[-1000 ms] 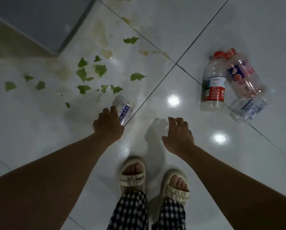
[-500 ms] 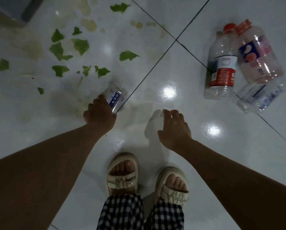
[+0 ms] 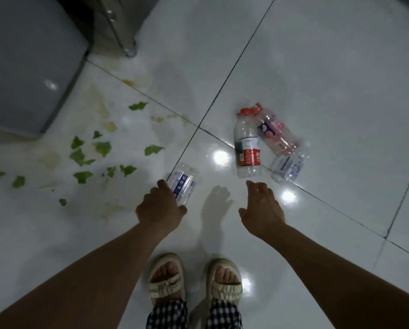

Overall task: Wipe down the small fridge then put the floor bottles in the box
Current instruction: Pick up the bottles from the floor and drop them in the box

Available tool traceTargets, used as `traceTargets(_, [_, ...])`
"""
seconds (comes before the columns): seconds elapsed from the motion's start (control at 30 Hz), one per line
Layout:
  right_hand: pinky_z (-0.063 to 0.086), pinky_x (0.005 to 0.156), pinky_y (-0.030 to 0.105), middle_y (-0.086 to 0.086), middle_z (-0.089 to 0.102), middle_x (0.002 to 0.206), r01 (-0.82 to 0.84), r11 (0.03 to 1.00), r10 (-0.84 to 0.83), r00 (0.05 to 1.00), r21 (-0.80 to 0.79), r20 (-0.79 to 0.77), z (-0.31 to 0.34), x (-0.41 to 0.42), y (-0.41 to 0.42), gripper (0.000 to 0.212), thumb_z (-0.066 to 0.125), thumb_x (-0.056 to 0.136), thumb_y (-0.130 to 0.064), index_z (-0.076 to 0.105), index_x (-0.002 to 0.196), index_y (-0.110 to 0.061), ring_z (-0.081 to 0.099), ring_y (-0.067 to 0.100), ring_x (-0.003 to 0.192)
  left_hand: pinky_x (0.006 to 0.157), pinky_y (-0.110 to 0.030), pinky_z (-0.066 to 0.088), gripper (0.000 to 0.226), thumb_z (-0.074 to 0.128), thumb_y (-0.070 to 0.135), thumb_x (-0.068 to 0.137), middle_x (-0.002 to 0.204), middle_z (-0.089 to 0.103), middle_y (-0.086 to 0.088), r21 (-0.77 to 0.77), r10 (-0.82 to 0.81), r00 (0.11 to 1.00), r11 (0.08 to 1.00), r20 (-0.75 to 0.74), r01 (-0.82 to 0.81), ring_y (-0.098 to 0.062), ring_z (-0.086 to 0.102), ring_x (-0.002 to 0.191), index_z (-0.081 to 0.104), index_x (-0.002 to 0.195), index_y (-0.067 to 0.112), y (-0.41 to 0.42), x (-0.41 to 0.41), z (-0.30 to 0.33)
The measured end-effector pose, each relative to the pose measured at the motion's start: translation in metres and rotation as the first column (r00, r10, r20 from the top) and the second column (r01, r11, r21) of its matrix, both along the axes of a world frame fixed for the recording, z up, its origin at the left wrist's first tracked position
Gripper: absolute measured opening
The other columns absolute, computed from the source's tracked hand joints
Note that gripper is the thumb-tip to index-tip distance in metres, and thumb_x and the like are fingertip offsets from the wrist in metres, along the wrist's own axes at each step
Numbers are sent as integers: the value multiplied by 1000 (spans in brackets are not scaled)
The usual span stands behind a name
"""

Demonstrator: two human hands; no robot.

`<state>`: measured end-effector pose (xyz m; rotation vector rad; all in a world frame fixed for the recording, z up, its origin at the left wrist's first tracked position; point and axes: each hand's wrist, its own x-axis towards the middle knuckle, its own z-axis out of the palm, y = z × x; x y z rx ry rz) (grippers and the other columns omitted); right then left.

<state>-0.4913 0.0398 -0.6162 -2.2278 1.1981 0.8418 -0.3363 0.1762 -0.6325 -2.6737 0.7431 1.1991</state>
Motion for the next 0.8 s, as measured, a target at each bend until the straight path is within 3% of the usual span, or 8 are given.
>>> traceTargets(0.17, [40,99,39,12,32,145,161,986,-161,987,-45,3,47,-11,-46,70,60,88,-26,21,145,-14,36,28,130,75,-35,48,66,65,43,80,117,55,-10,-87,-70,997,994,-16,68,-27,57,102,32,126,9,-59,1,57])
traceTargets(0.33, [43,94,39,12,37,141,225,970,-222,974,-94,35,61,-30,-100,66,60,87,-21,26,142,-12,41,30,124,79,-39,52,60,62,43,81,114,56,-10,-87,-135,991,987,4,135,-27,58,99,33,121,9,-110,-8,75])
traceTargets(0.53, [42,91,40,15,42,130,247,967,-243,968,-61,67,34,-47,-161,58,57,87,-14,31,139,-10,43,33,118,78,-40,51,61,62,44,80,113,57,-12,-13,-82,997,996,11,83,-30,59,99,34,119,7,-162,-24,60])
traceTargets(0.67, [41,91,39,12,39,131,238,971,-238,971,5,16,-1,-62,-190,63,60,86,-19,28,139,-12,42,31,119,72,-37,47,63,64,45,80,114,57,-12,16,-9,1000,1000,27,8,-30,59,98,35,121,7,-192,-39,33])
traceTargets(0.8, [43,89,41,15,38,128,261,964,-259,965,52,-53,-42,-78,-205,62,61,86,-24,27,137,-11,43,33,116,73,-38,52,65,65,45,80,113,57,-14,3,8,1000,1000,22,-8,-30,61,94,34,122,7,-211,-54,-5])
